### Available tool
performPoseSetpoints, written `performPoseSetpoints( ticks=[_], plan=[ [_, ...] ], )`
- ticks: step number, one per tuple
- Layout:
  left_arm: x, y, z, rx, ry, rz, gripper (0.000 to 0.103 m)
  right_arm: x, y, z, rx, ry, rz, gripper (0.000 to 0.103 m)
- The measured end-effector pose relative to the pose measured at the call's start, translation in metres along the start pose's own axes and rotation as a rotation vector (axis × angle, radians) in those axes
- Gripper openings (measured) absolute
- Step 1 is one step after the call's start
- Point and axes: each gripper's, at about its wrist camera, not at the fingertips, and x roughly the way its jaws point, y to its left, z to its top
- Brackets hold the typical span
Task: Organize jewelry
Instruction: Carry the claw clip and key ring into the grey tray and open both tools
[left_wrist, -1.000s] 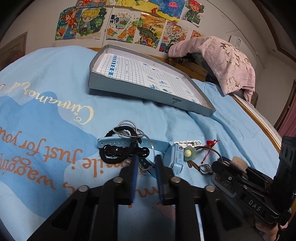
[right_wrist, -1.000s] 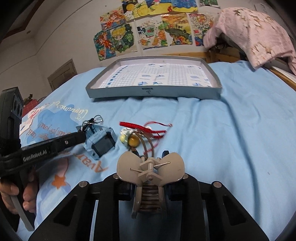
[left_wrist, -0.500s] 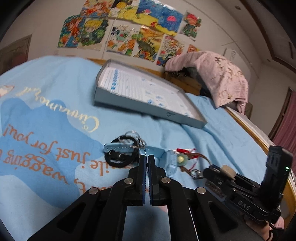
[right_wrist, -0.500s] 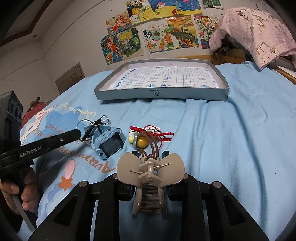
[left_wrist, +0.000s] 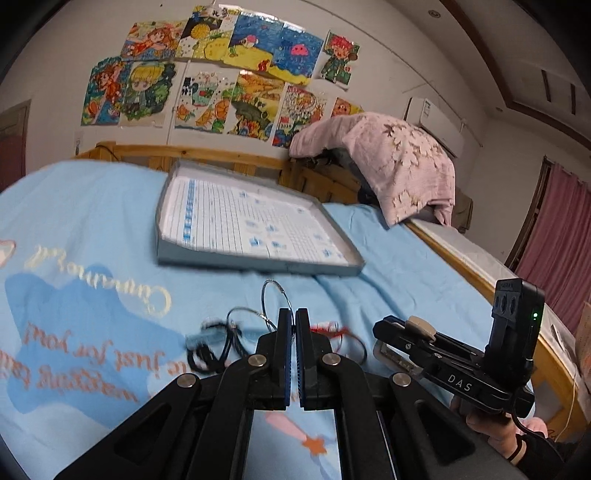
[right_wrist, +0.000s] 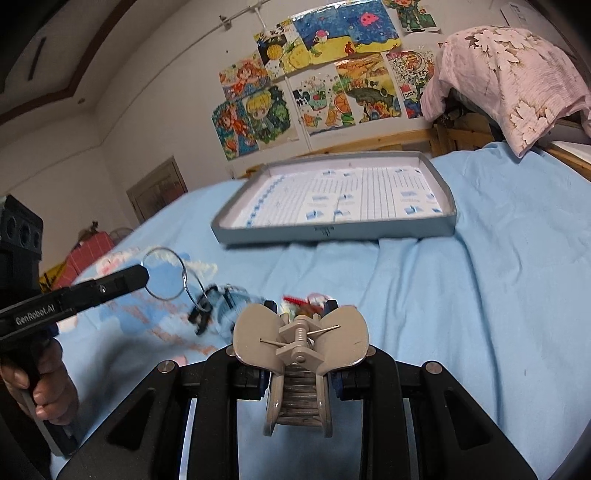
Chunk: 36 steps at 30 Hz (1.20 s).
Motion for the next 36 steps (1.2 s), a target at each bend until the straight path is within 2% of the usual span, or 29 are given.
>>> performPoseSetpoints(
  ticks=[8,15,19,30,36],
  plan=[
    [0.010,0.020,0.059,-0.005,-0.049,-0.003,0.003,0.029,-0.007,0.056,0.011,-0.018,0.057,0.023],
    [0.038,0.043,0.096,-0.027,-0.087,-0.022,0.003,0.088,-0.005,0.112,-0.003,-0.034,0.068,0.023],
    [0.067,0.059,0.108,-0.058,-0.075,-0.034,0.003,0.124,-0.005,0.133,0.014,-0.033,0.075,0.023],
    [0.136,0.085,0.111,-0.102,-0.025,-0.002,0.003,0.191,-0.007,0.141,0.032,-0.014,0.080,0.023],
    [0.159,0.101,0.093,-0.134,0.070,0.069,0.003,0.211,-0.009,0.131,0.021,0.048,0.047,0.023]
  ],
)
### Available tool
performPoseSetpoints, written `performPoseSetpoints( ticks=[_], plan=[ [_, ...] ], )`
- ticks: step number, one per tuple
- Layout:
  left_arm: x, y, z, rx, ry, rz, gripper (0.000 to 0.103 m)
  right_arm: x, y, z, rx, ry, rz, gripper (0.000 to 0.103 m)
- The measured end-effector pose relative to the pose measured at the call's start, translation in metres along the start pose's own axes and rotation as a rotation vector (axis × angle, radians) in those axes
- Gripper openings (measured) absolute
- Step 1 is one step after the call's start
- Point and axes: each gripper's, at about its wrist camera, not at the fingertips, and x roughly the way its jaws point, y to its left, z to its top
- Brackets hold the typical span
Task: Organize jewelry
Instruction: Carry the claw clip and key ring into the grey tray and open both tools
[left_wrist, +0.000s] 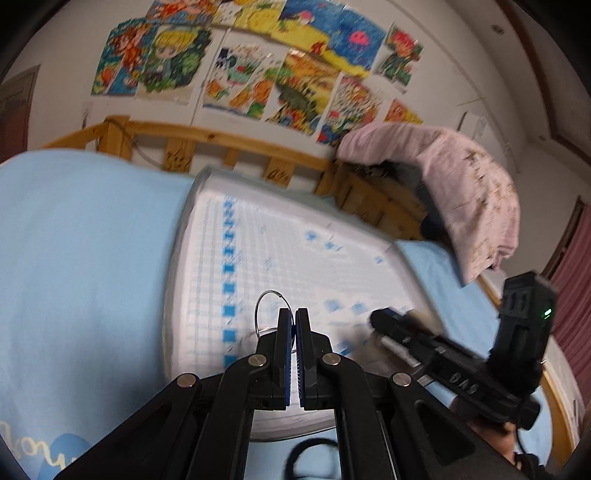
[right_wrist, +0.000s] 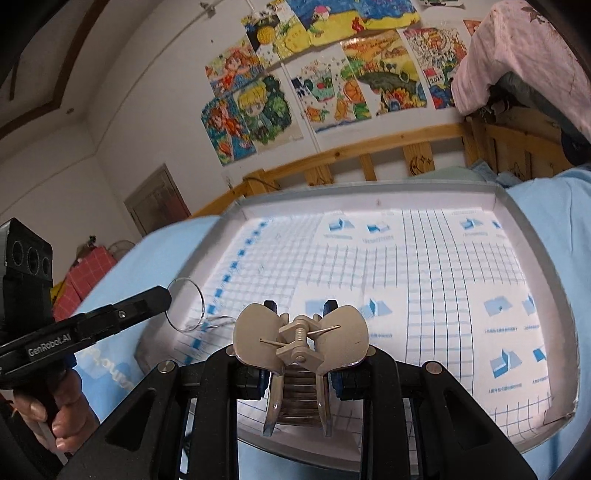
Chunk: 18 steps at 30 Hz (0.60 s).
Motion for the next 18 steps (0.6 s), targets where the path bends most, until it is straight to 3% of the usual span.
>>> performPoseSetpoints(
  ticks=[6,7,10,12,15,17,18],
  plan=[
    [0.008,0.009,-0.006,-0.025,0.056,0.062,0.003,0.006,-0.008,-0.006,0.020,0.049,-0.033,0.023],
    [0.008,0.009,-0.007,-0.025,0.065,0.070,0.003,0.007,-0.008,-0.006,0.021,0.057,-0.037,0.026],
    [0.005,0.008,-0.008,-0.020,0.067,0.083,0.004,0.004,-0.009,-0.006,0.028,0.057,-0.045,0.050],
    [-0.001,0.005,-0.009,-0.010,0.054,0.088,0.005,-0.001,-0.010,-0.005,0.030,0.041,-0.053,0.051],
    [-0.014,-0.003,-0.012,0.009,0.026,0.085,0.024,-0.013,-0.013,-0.002,0.038,0.016,-0.063,0.051],
    [-0.026,-0.007,-0.015,0.011,-0.007,0.079,0.057,-0.027,-0.012,-0.001,0.033,-0.012,-0.075,0.061],
    [-0.033,-0.009,-0.016,0.011,-0.027,0.081,0.068,-0.036,-0.010,-0.001,0.023,-0.029,-0.083,0.064]
  ],
)
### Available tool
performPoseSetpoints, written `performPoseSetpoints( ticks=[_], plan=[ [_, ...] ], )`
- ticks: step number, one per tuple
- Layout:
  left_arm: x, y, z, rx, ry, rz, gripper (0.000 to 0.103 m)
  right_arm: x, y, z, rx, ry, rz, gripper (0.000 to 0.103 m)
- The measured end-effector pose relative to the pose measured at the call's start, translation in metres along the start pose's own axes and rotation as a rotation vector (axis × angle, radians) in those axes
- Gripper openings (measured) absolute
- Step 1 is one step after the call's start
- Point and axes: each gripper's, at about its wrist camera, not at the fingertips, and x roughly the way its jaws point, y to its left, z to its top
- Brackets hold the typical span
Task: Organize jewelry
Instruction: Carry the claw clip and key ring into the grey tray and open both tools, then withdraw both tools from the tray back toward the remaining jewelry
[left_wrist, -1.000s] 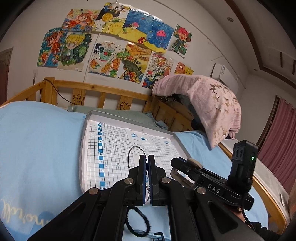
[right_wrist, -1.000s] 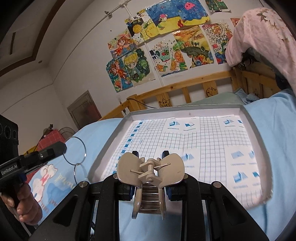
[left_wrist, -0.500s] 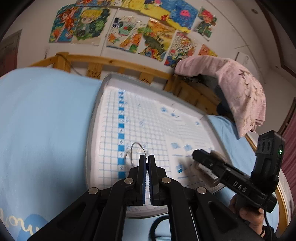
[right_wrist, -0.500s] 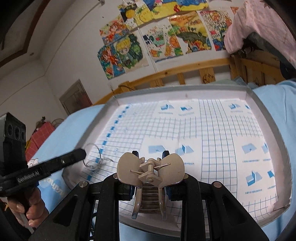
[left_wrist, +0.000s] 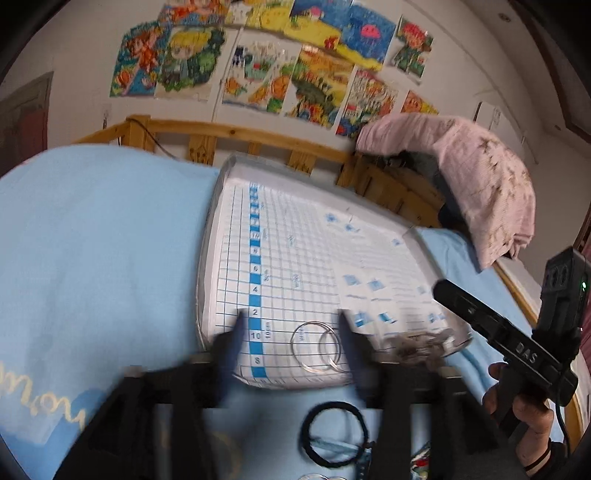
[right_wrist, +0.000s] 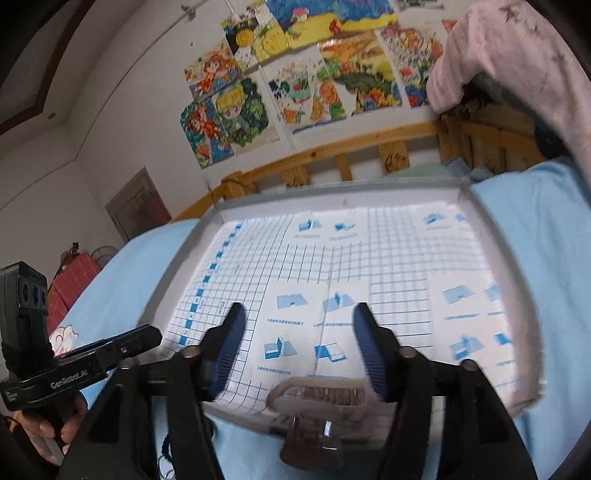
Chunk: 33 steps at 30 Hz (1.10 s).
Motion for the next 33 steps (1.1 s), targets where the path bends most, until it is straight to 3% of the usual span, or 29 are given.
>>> performPoseSetpoints(
  ticks=[1,3,5,7,17,33],
  plan=[
    [-0.010,-0.003,-0.002,0.000,-0.035,0.006,0.081,-0.009,0.001,0.000,-0.011,-0.018,-0.004,0.068],
    [-0.032,-0.010,-0.006,0.017,-0.103,0.009,0.083,-0.031,0.003,-0.001,-0.042,-0.058,-0.007,0.073],
    [-0.053,-0.020,-0.010,0.046,-0.149,0.014,0.096,-0.056,0.007,-0.003,-0.071,-0.104,-0.007,0.086],
    [-0.079,-0.029,-0.018,0.069,-0.226,0.038,0.103,-0.082,0.011,-0.005,-0.090,-0.151,-0.007,0.095],
    [-0.175,-0.061,-0.055,0.117,-0.396,0.112,0.103,-0.199,0.033,-0.031,-0.144,-0.327,0.002,0.099],
    [-0.290,-0.091,-0.134,0.139,-0.460,0.161,0.103,-0.326,0.071,-0.086,-0.219,-0.391,-0.004,0.099]
  ],
)
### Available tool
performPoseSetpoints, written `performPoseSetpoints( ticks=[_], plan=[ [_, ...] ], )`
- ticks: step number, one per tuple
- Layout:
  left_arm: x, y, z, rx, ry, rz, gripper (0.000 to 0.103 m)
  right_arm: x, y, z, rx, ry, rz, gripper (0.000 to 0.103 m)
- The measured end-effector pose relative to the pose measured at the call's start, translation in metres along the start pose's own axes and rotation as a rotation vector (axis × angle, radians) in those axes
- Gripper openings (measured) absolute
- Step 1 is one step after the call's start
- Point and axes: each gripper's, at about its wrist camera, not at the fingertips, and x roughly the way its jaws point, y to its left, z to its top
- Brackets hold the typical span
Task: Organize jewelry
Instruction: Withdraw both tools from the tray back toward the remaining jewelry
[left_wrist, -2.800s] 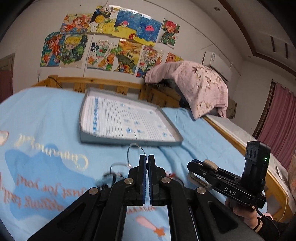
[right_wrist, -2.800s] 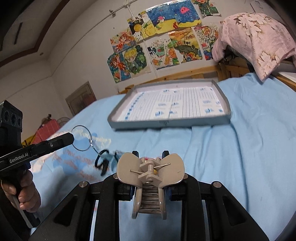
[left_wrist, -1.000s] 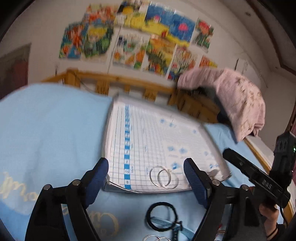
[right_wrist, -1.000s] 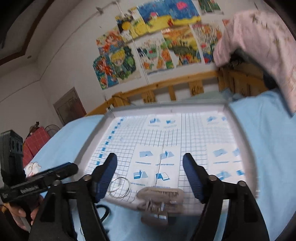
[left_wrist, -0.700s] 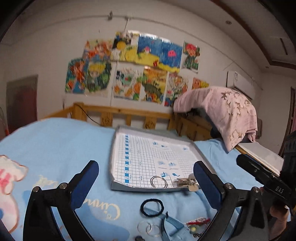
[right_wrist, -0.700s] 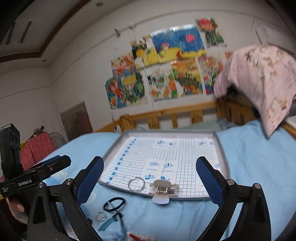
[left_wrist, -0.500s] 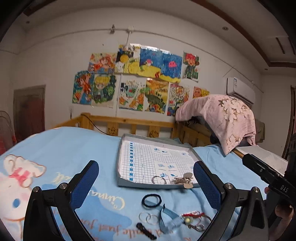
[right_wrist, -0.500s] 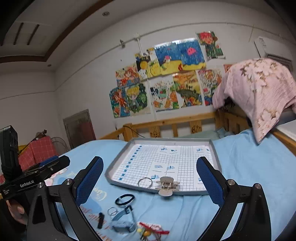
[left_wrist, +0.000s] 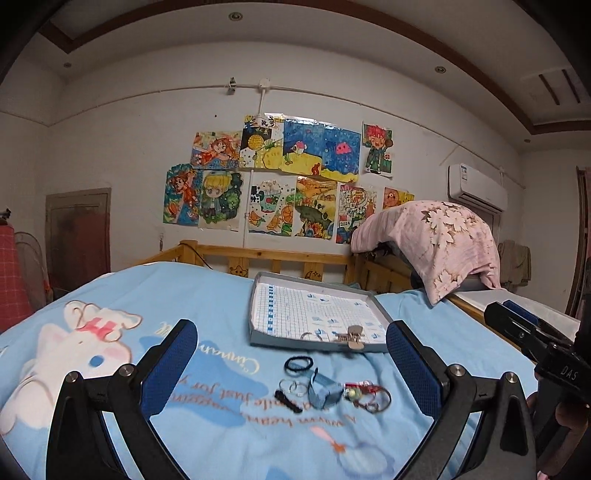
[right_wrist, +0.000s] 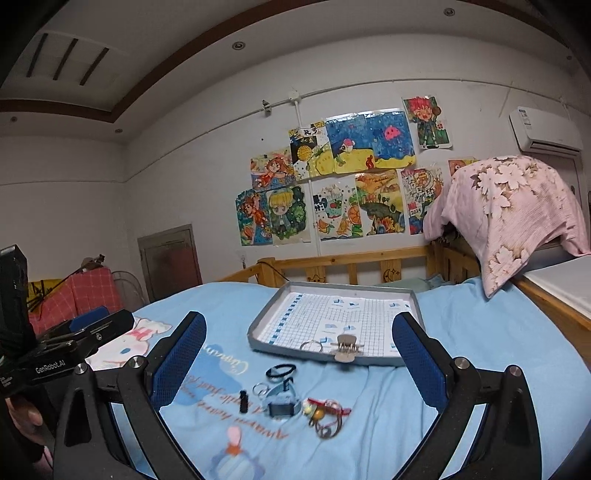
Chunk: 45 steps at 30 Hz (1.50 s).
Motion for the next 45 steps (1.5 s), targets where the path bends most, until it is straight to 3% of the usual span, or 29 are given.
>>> performPoseSetpoints(
  ticks=[7,18,33,45],
  plan=[
    [-0.037,0.000,-0.027,0.010,0.027,0.019,0.103,-0.043,0.014,-0.019,-0.025,0.020,-0.021,0.099],
    [-0.041,0.001,-0.059,0.014,0.081,0.033,0.103,-0.066,0.015,-0.062,-0.028,0.071,-0.064,0.099],
    [0.021,0.010,-0.045,0.027,0.134,0.045,0.103,-0.010,-0.004,-0.062,-0.024,0.112,-0.066,0.099],
    [0.107,0.024,-0.031,-0.029,0.177,0.066,0.103,0.069,-0.034,-0.037,0.011,0.114,-0.083,0.099]
  ],
)
